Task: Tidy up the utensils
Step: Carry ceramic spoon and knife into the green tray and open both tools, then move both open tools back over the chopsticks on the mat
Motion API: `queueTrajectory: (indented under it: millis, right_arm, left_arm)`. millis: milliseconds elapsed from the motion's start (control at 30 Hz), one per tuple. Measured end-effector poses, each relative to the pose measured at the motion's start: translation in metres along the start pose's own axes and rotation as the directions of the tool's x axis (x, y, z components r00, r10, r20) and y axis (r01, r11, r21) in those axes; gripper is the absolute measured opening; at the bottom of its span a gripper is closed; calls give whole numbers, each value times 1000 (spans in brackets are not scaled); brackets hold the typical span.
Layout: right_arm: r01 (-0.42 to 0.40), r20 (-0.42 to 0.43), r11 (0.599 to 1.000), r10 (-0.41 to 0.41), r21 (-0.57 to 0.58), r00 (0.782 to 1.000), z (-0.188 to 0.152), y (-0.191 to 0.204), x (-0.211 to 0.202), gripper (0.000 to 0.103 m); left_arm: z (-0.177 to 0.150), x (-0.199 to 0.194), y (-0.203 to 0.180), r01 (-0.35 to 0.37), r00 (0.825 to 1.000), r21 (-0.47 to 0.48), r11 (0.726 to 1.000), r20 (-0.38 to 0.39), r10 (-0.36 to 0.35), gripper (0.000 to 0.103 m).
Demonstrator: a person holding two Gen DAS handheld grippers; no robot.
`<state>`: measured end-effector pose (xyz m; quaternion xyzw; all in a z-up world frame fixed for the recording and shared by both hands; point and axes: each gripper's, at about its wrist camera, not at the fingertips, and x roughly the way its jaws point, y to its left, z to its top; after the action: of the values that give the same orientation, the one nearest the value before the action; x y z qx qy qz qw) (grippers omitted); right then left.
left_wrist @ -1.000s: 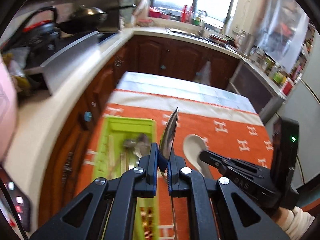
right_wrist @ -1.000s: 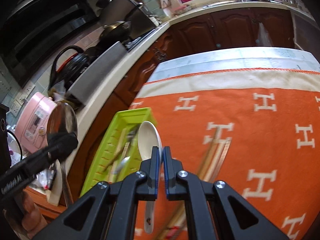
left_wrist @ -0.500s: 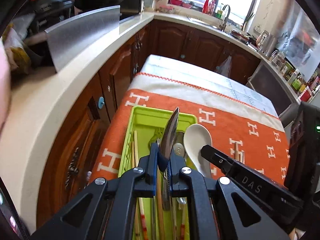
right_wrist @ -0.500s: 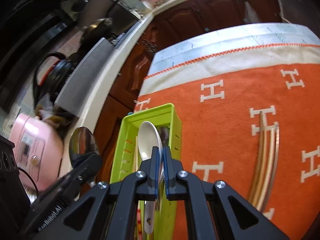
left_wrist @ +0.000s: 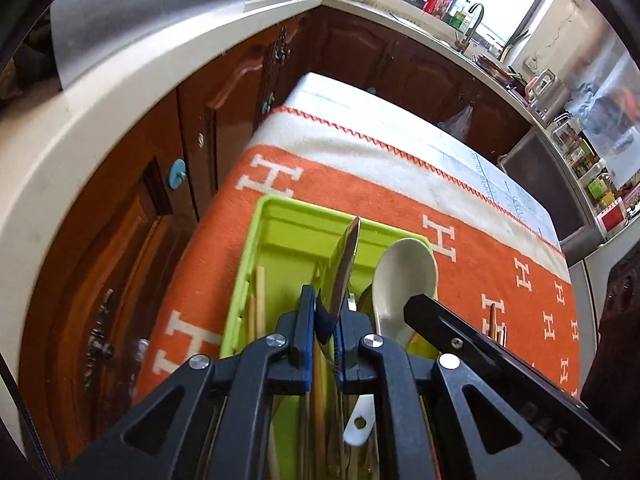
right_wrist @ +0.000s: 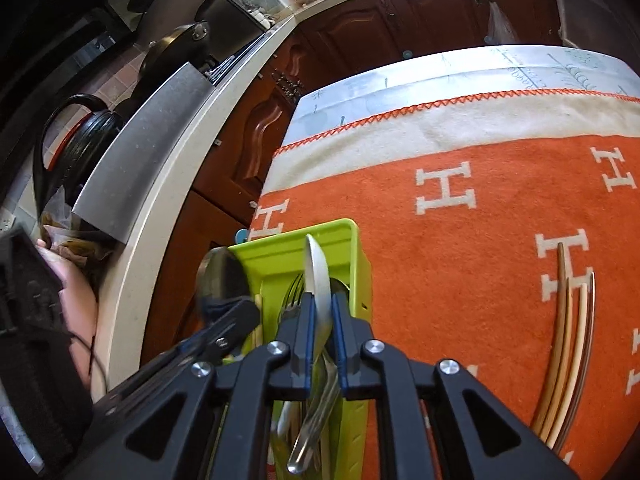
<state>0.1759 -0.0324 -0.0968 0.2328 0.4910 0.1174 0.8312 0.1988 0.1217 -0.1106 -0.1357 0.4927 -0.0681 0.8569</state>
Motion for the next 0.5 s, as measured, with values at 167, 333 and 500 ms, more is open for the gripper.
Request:
queueTrajectory:
  millis: [167, 333, 500]
  right_arm:
    - [-31, -5, 999, 31, -36, 1000, 0, -2, -12, 11]
    - [-54, 7, 996, 55, -70, 998, 5, 0, -23, 14]
    - [-68, -4, 994, 68, -86, 998, 6, 2, -28, 14]
  left_arm:
    - [-1, -2, -5, 19, 1000, -2, 1000, 4, -19, 16]
    - [-5, -12, -4, 39, 999, -33, 999, 14, -38, 23]
    - [-12, -27, -6, 27, 999, -36, 999, 24, -26, 24]
